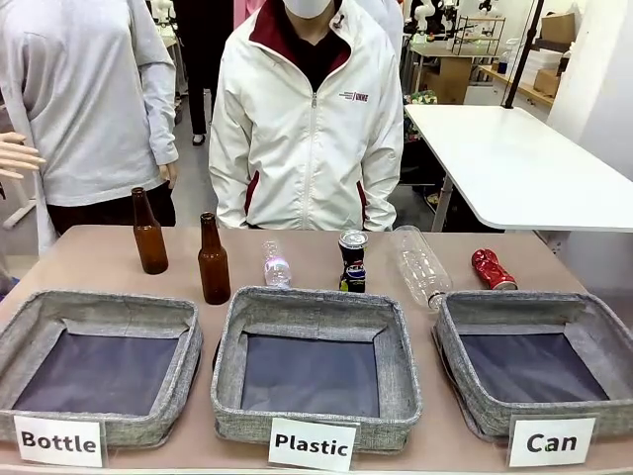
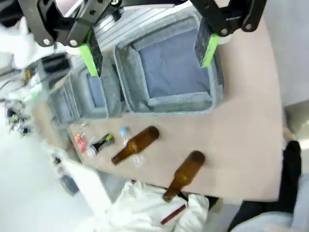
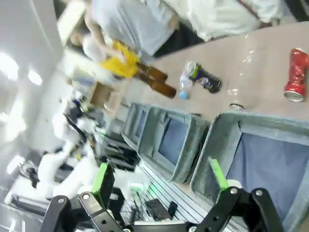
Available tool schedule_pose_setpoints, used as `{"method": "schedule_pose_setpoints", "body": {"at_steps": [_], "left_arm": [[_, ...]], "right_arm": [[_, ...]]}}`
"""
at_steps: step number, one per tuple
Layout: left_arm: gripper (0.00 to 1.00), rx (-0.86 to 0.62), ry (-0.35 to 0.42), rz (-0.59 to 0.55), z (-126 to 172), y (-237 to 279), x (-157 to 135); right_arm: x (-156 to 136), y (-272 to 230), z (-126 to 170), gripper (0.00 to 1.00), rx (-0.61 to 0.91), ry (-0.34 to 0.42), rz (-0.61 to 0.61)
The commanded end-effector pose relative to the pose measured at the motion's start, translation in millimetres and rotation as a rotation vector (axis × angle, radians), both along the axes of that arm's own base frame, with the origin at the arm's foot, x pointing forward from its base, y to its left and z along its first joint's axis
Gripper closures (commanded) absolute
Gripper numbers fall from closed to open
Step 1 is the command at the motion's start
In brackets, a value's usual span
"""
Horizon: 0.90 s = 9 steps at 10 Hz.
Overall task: Sort the can waste into the basket.
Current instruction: Pick up the can waste from the table and place it in the right Fabric basket.
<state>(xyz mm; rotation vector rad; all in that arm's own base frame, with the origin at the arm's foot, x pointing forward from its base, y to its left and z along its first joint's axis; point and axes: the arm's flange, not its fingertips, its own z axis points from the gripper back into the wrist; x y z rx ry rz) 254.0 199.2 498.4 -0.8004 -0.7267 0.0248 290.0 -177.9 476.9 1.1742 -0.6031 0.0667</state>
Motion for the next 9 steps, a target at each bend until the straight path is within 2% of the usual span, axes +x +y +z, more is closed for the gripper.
{"method": "schedule_pose_setpoints", "body": {"at_steps": [1,2,3,4,5,9], "left_arm": [[0.00,-0.280,-0.021,0.058,-53.8,16.9,21.7],[0.00,-0.384,-0.028,0.082,-75.6,14.0,23.1],[0.00,-0.418,-0.015,0.114,-85.9,1.7,24.4],[0.00,-0.419,-0.027,0.129,-83.0,-13.1,28.6],[0.00,-0.375,0.026,0.125,-73.4,40.3,13.5],[0.00,-0.375,0.026,0.125,-73.4,40.3,13.5]], "right_arm": [[14.8,-20.9,-17.3,0.00,0.135,-0.025,-0.056],[16.7,-32.0,-27.9,0.00,0.166,0.011,-0.087],[18.7,-38.7,-35.4,0.00,0.181,0.032,-0.103],[21.4,-40.8,-39.3,0.00,0.167,0.045,-0.145],[7.7,-37.5,-35.6,0.00,0.173,0.037,-0.111],[7.7,-37.5,-35.6,0.00,0.173,0.037,-0.111]]}}
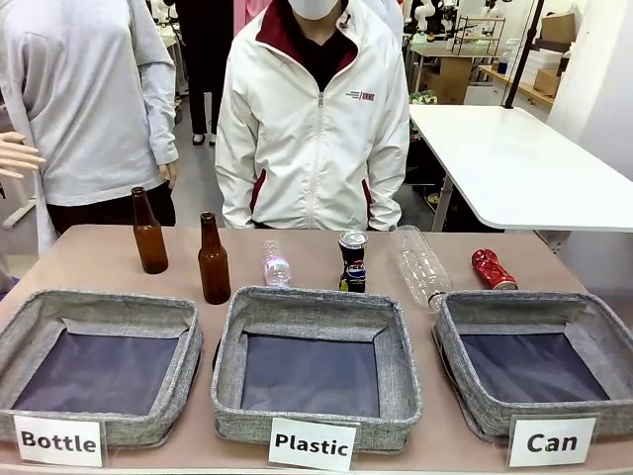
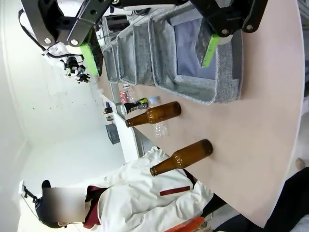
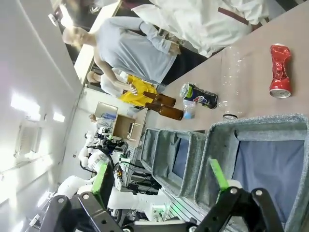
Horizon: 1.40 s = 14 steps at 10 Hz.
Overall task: Sort the can waste into the basket.
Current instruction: Pick up the can waste from the table and place it in the right Fabric basket.
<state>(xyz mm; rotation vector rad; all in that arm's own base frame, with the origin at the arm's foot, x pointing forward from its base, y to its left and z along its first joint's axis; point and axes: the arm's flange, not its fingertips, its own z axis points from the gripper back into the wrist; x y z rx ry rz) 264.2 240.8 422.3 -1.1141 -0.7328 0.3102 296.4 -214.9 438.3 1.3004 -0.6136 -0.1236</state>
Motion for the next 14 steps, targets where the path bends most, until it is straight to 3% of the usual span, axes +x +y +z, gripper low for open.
{"method": "schedule_pose_setpoints", "body": {"at_steps": [1,2,4,7,11,13,14], "left_arm": [[0.00,0.012,-0.027,0.000,2.7,-1.3,3.4],[0.00,0.012,-0.027,0.000,2.7,-1.3,3.4],[0.00,0.012,-0.027,0.000,2.7,-1.3,3.4],[0.00,0.012,-0.027,0.000,2.7,-1.3,3.4],[0.00,0.012,-0.027,0.000,2.7,-1.3,3.4],[0.00,0.012,-0.027,0.000,2.7,-1.3,3.4],[0.00,0.012,-0.027,0.000,2.7,-1.3,3.4]], "right_arm": [[1.4,-0.5,3.0,0.00,0.001,-0.039,-0.005],[0.0,0.0,0.0,0.00,0.000,0.000,0.000],[21.1,42.3,33.5,0.00,-0.312,0.110,-0.048],[78.8,113.9,69.6,0.00,-0.762,0.322,-0.128],[128.4,197.9,63.5,0.00,-1.084,0.353,-0.070],[128.6,199.0,64.5,0.00,-1.076,0.304,-0.103],[113.9,176.7,72.9,0.00,-0.991,0.281,-0.041]]}}
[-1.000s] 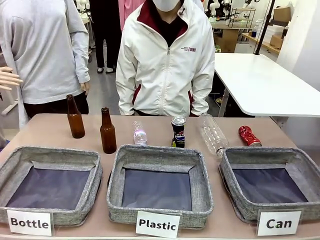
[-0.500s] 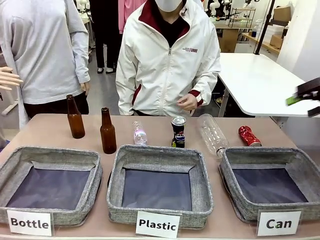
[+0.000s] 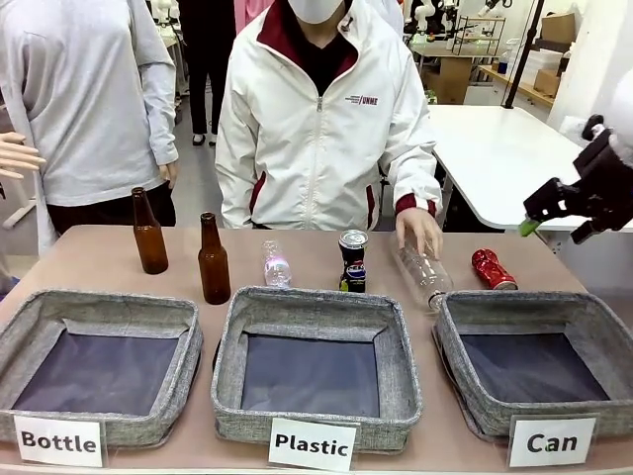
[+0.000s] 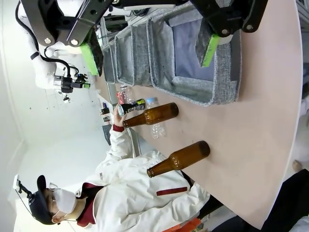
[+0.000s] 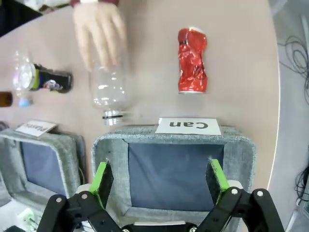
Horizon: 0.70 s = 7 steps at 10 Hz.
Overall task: Sort the can waste into the basket.
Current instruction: Pick up the can waste from the table and place it in the right Fabric basket.
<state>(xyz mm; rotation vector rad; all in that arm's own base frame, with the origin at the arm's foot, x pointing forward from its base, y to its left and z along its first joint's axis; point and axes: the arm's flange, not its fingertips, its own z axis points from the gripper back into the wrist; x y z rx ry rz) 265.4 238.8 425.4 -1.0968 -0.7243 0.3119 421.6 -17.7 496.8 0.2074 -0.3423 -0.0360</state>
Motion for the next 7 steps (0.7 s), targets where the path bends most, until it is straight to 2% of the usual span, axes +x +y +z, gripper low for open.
{"method": "schedule_pose_setpoints", "body": {"at_steps": [1,4,6,7], "left_arm": [[0.00,-0.003,-0.039,-0.002,-0.4,0.6,2.1],[0.00,-0.003,-0.039,-0.002,-0.4,0.6,2.1],[0.00,-0.003,-0.039,-0.002,-0.4,0.6,2.1],[0.00,-0.003,-0.039,-0.002,-0.4,0.6,2.1]], "right_arm": [[-32.5,-58.0,24.6,0.00,0.200,-0.046,0.022],[-102.8,-167.0,19.6,0.00,0.414,-0.102,-0.057],[-134.6,-208.1,-2.1,0.00,0.566,-0.141,-0.042],[-145.0,-228.2,-19.4,0.00,0.634,-0.154,-0.075]]}}
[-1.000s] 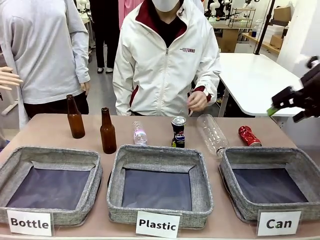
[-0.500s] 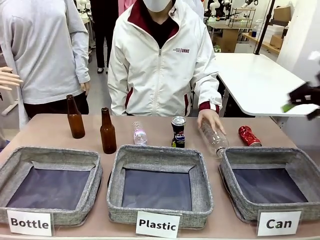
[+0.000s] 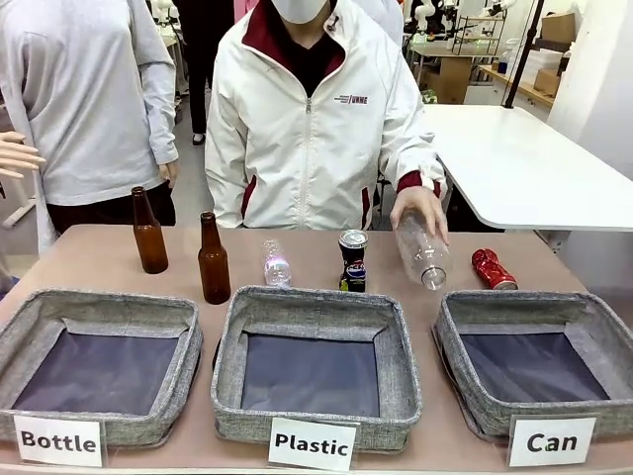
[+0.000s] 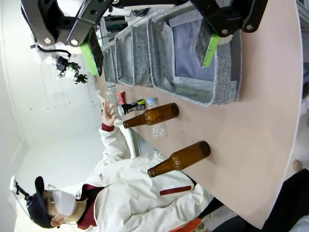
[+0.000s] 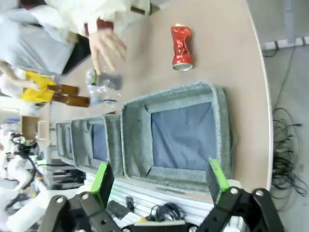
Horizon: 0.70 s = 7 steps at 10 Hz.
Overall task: Sort the can waste into the basket.
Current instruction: Pick up the can waste from the table and place it in the right Fabric basket.
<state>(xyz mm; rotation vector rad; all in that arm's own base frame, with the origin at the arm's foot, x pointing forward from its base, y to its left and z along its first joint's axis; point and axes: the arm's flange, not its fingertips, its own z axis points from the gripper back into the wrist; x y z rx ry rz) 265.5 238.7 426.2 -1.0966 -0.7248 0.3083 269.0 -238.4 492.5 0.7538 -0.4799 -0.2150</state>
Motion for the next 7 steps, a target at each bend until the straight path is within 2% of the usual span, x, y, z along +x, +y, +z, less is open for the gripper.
{"method": "schedule_pose_setpoints", "body": {"at_steps": [1,4,7], "left_arm": [[0.00,-0.004,-0.037,0.001,-1.2,0.8,2.0],[0.00,-0.004,-0.037,0.001,-1.2,0.8,2.0],[0.00,-0.004,-0.037,0.001,-1.2,0.8,2.0]], "right_arm": [[-1.8,-25.2,-38.8,0.00,0.139,-0.015,-0.017],[-9.6,-40.6,-64.6,0.00,0.191,0.011,-0.084],[5.1,-26.3,-47.7,0.00,0.139,0.011,-0.049]]}}
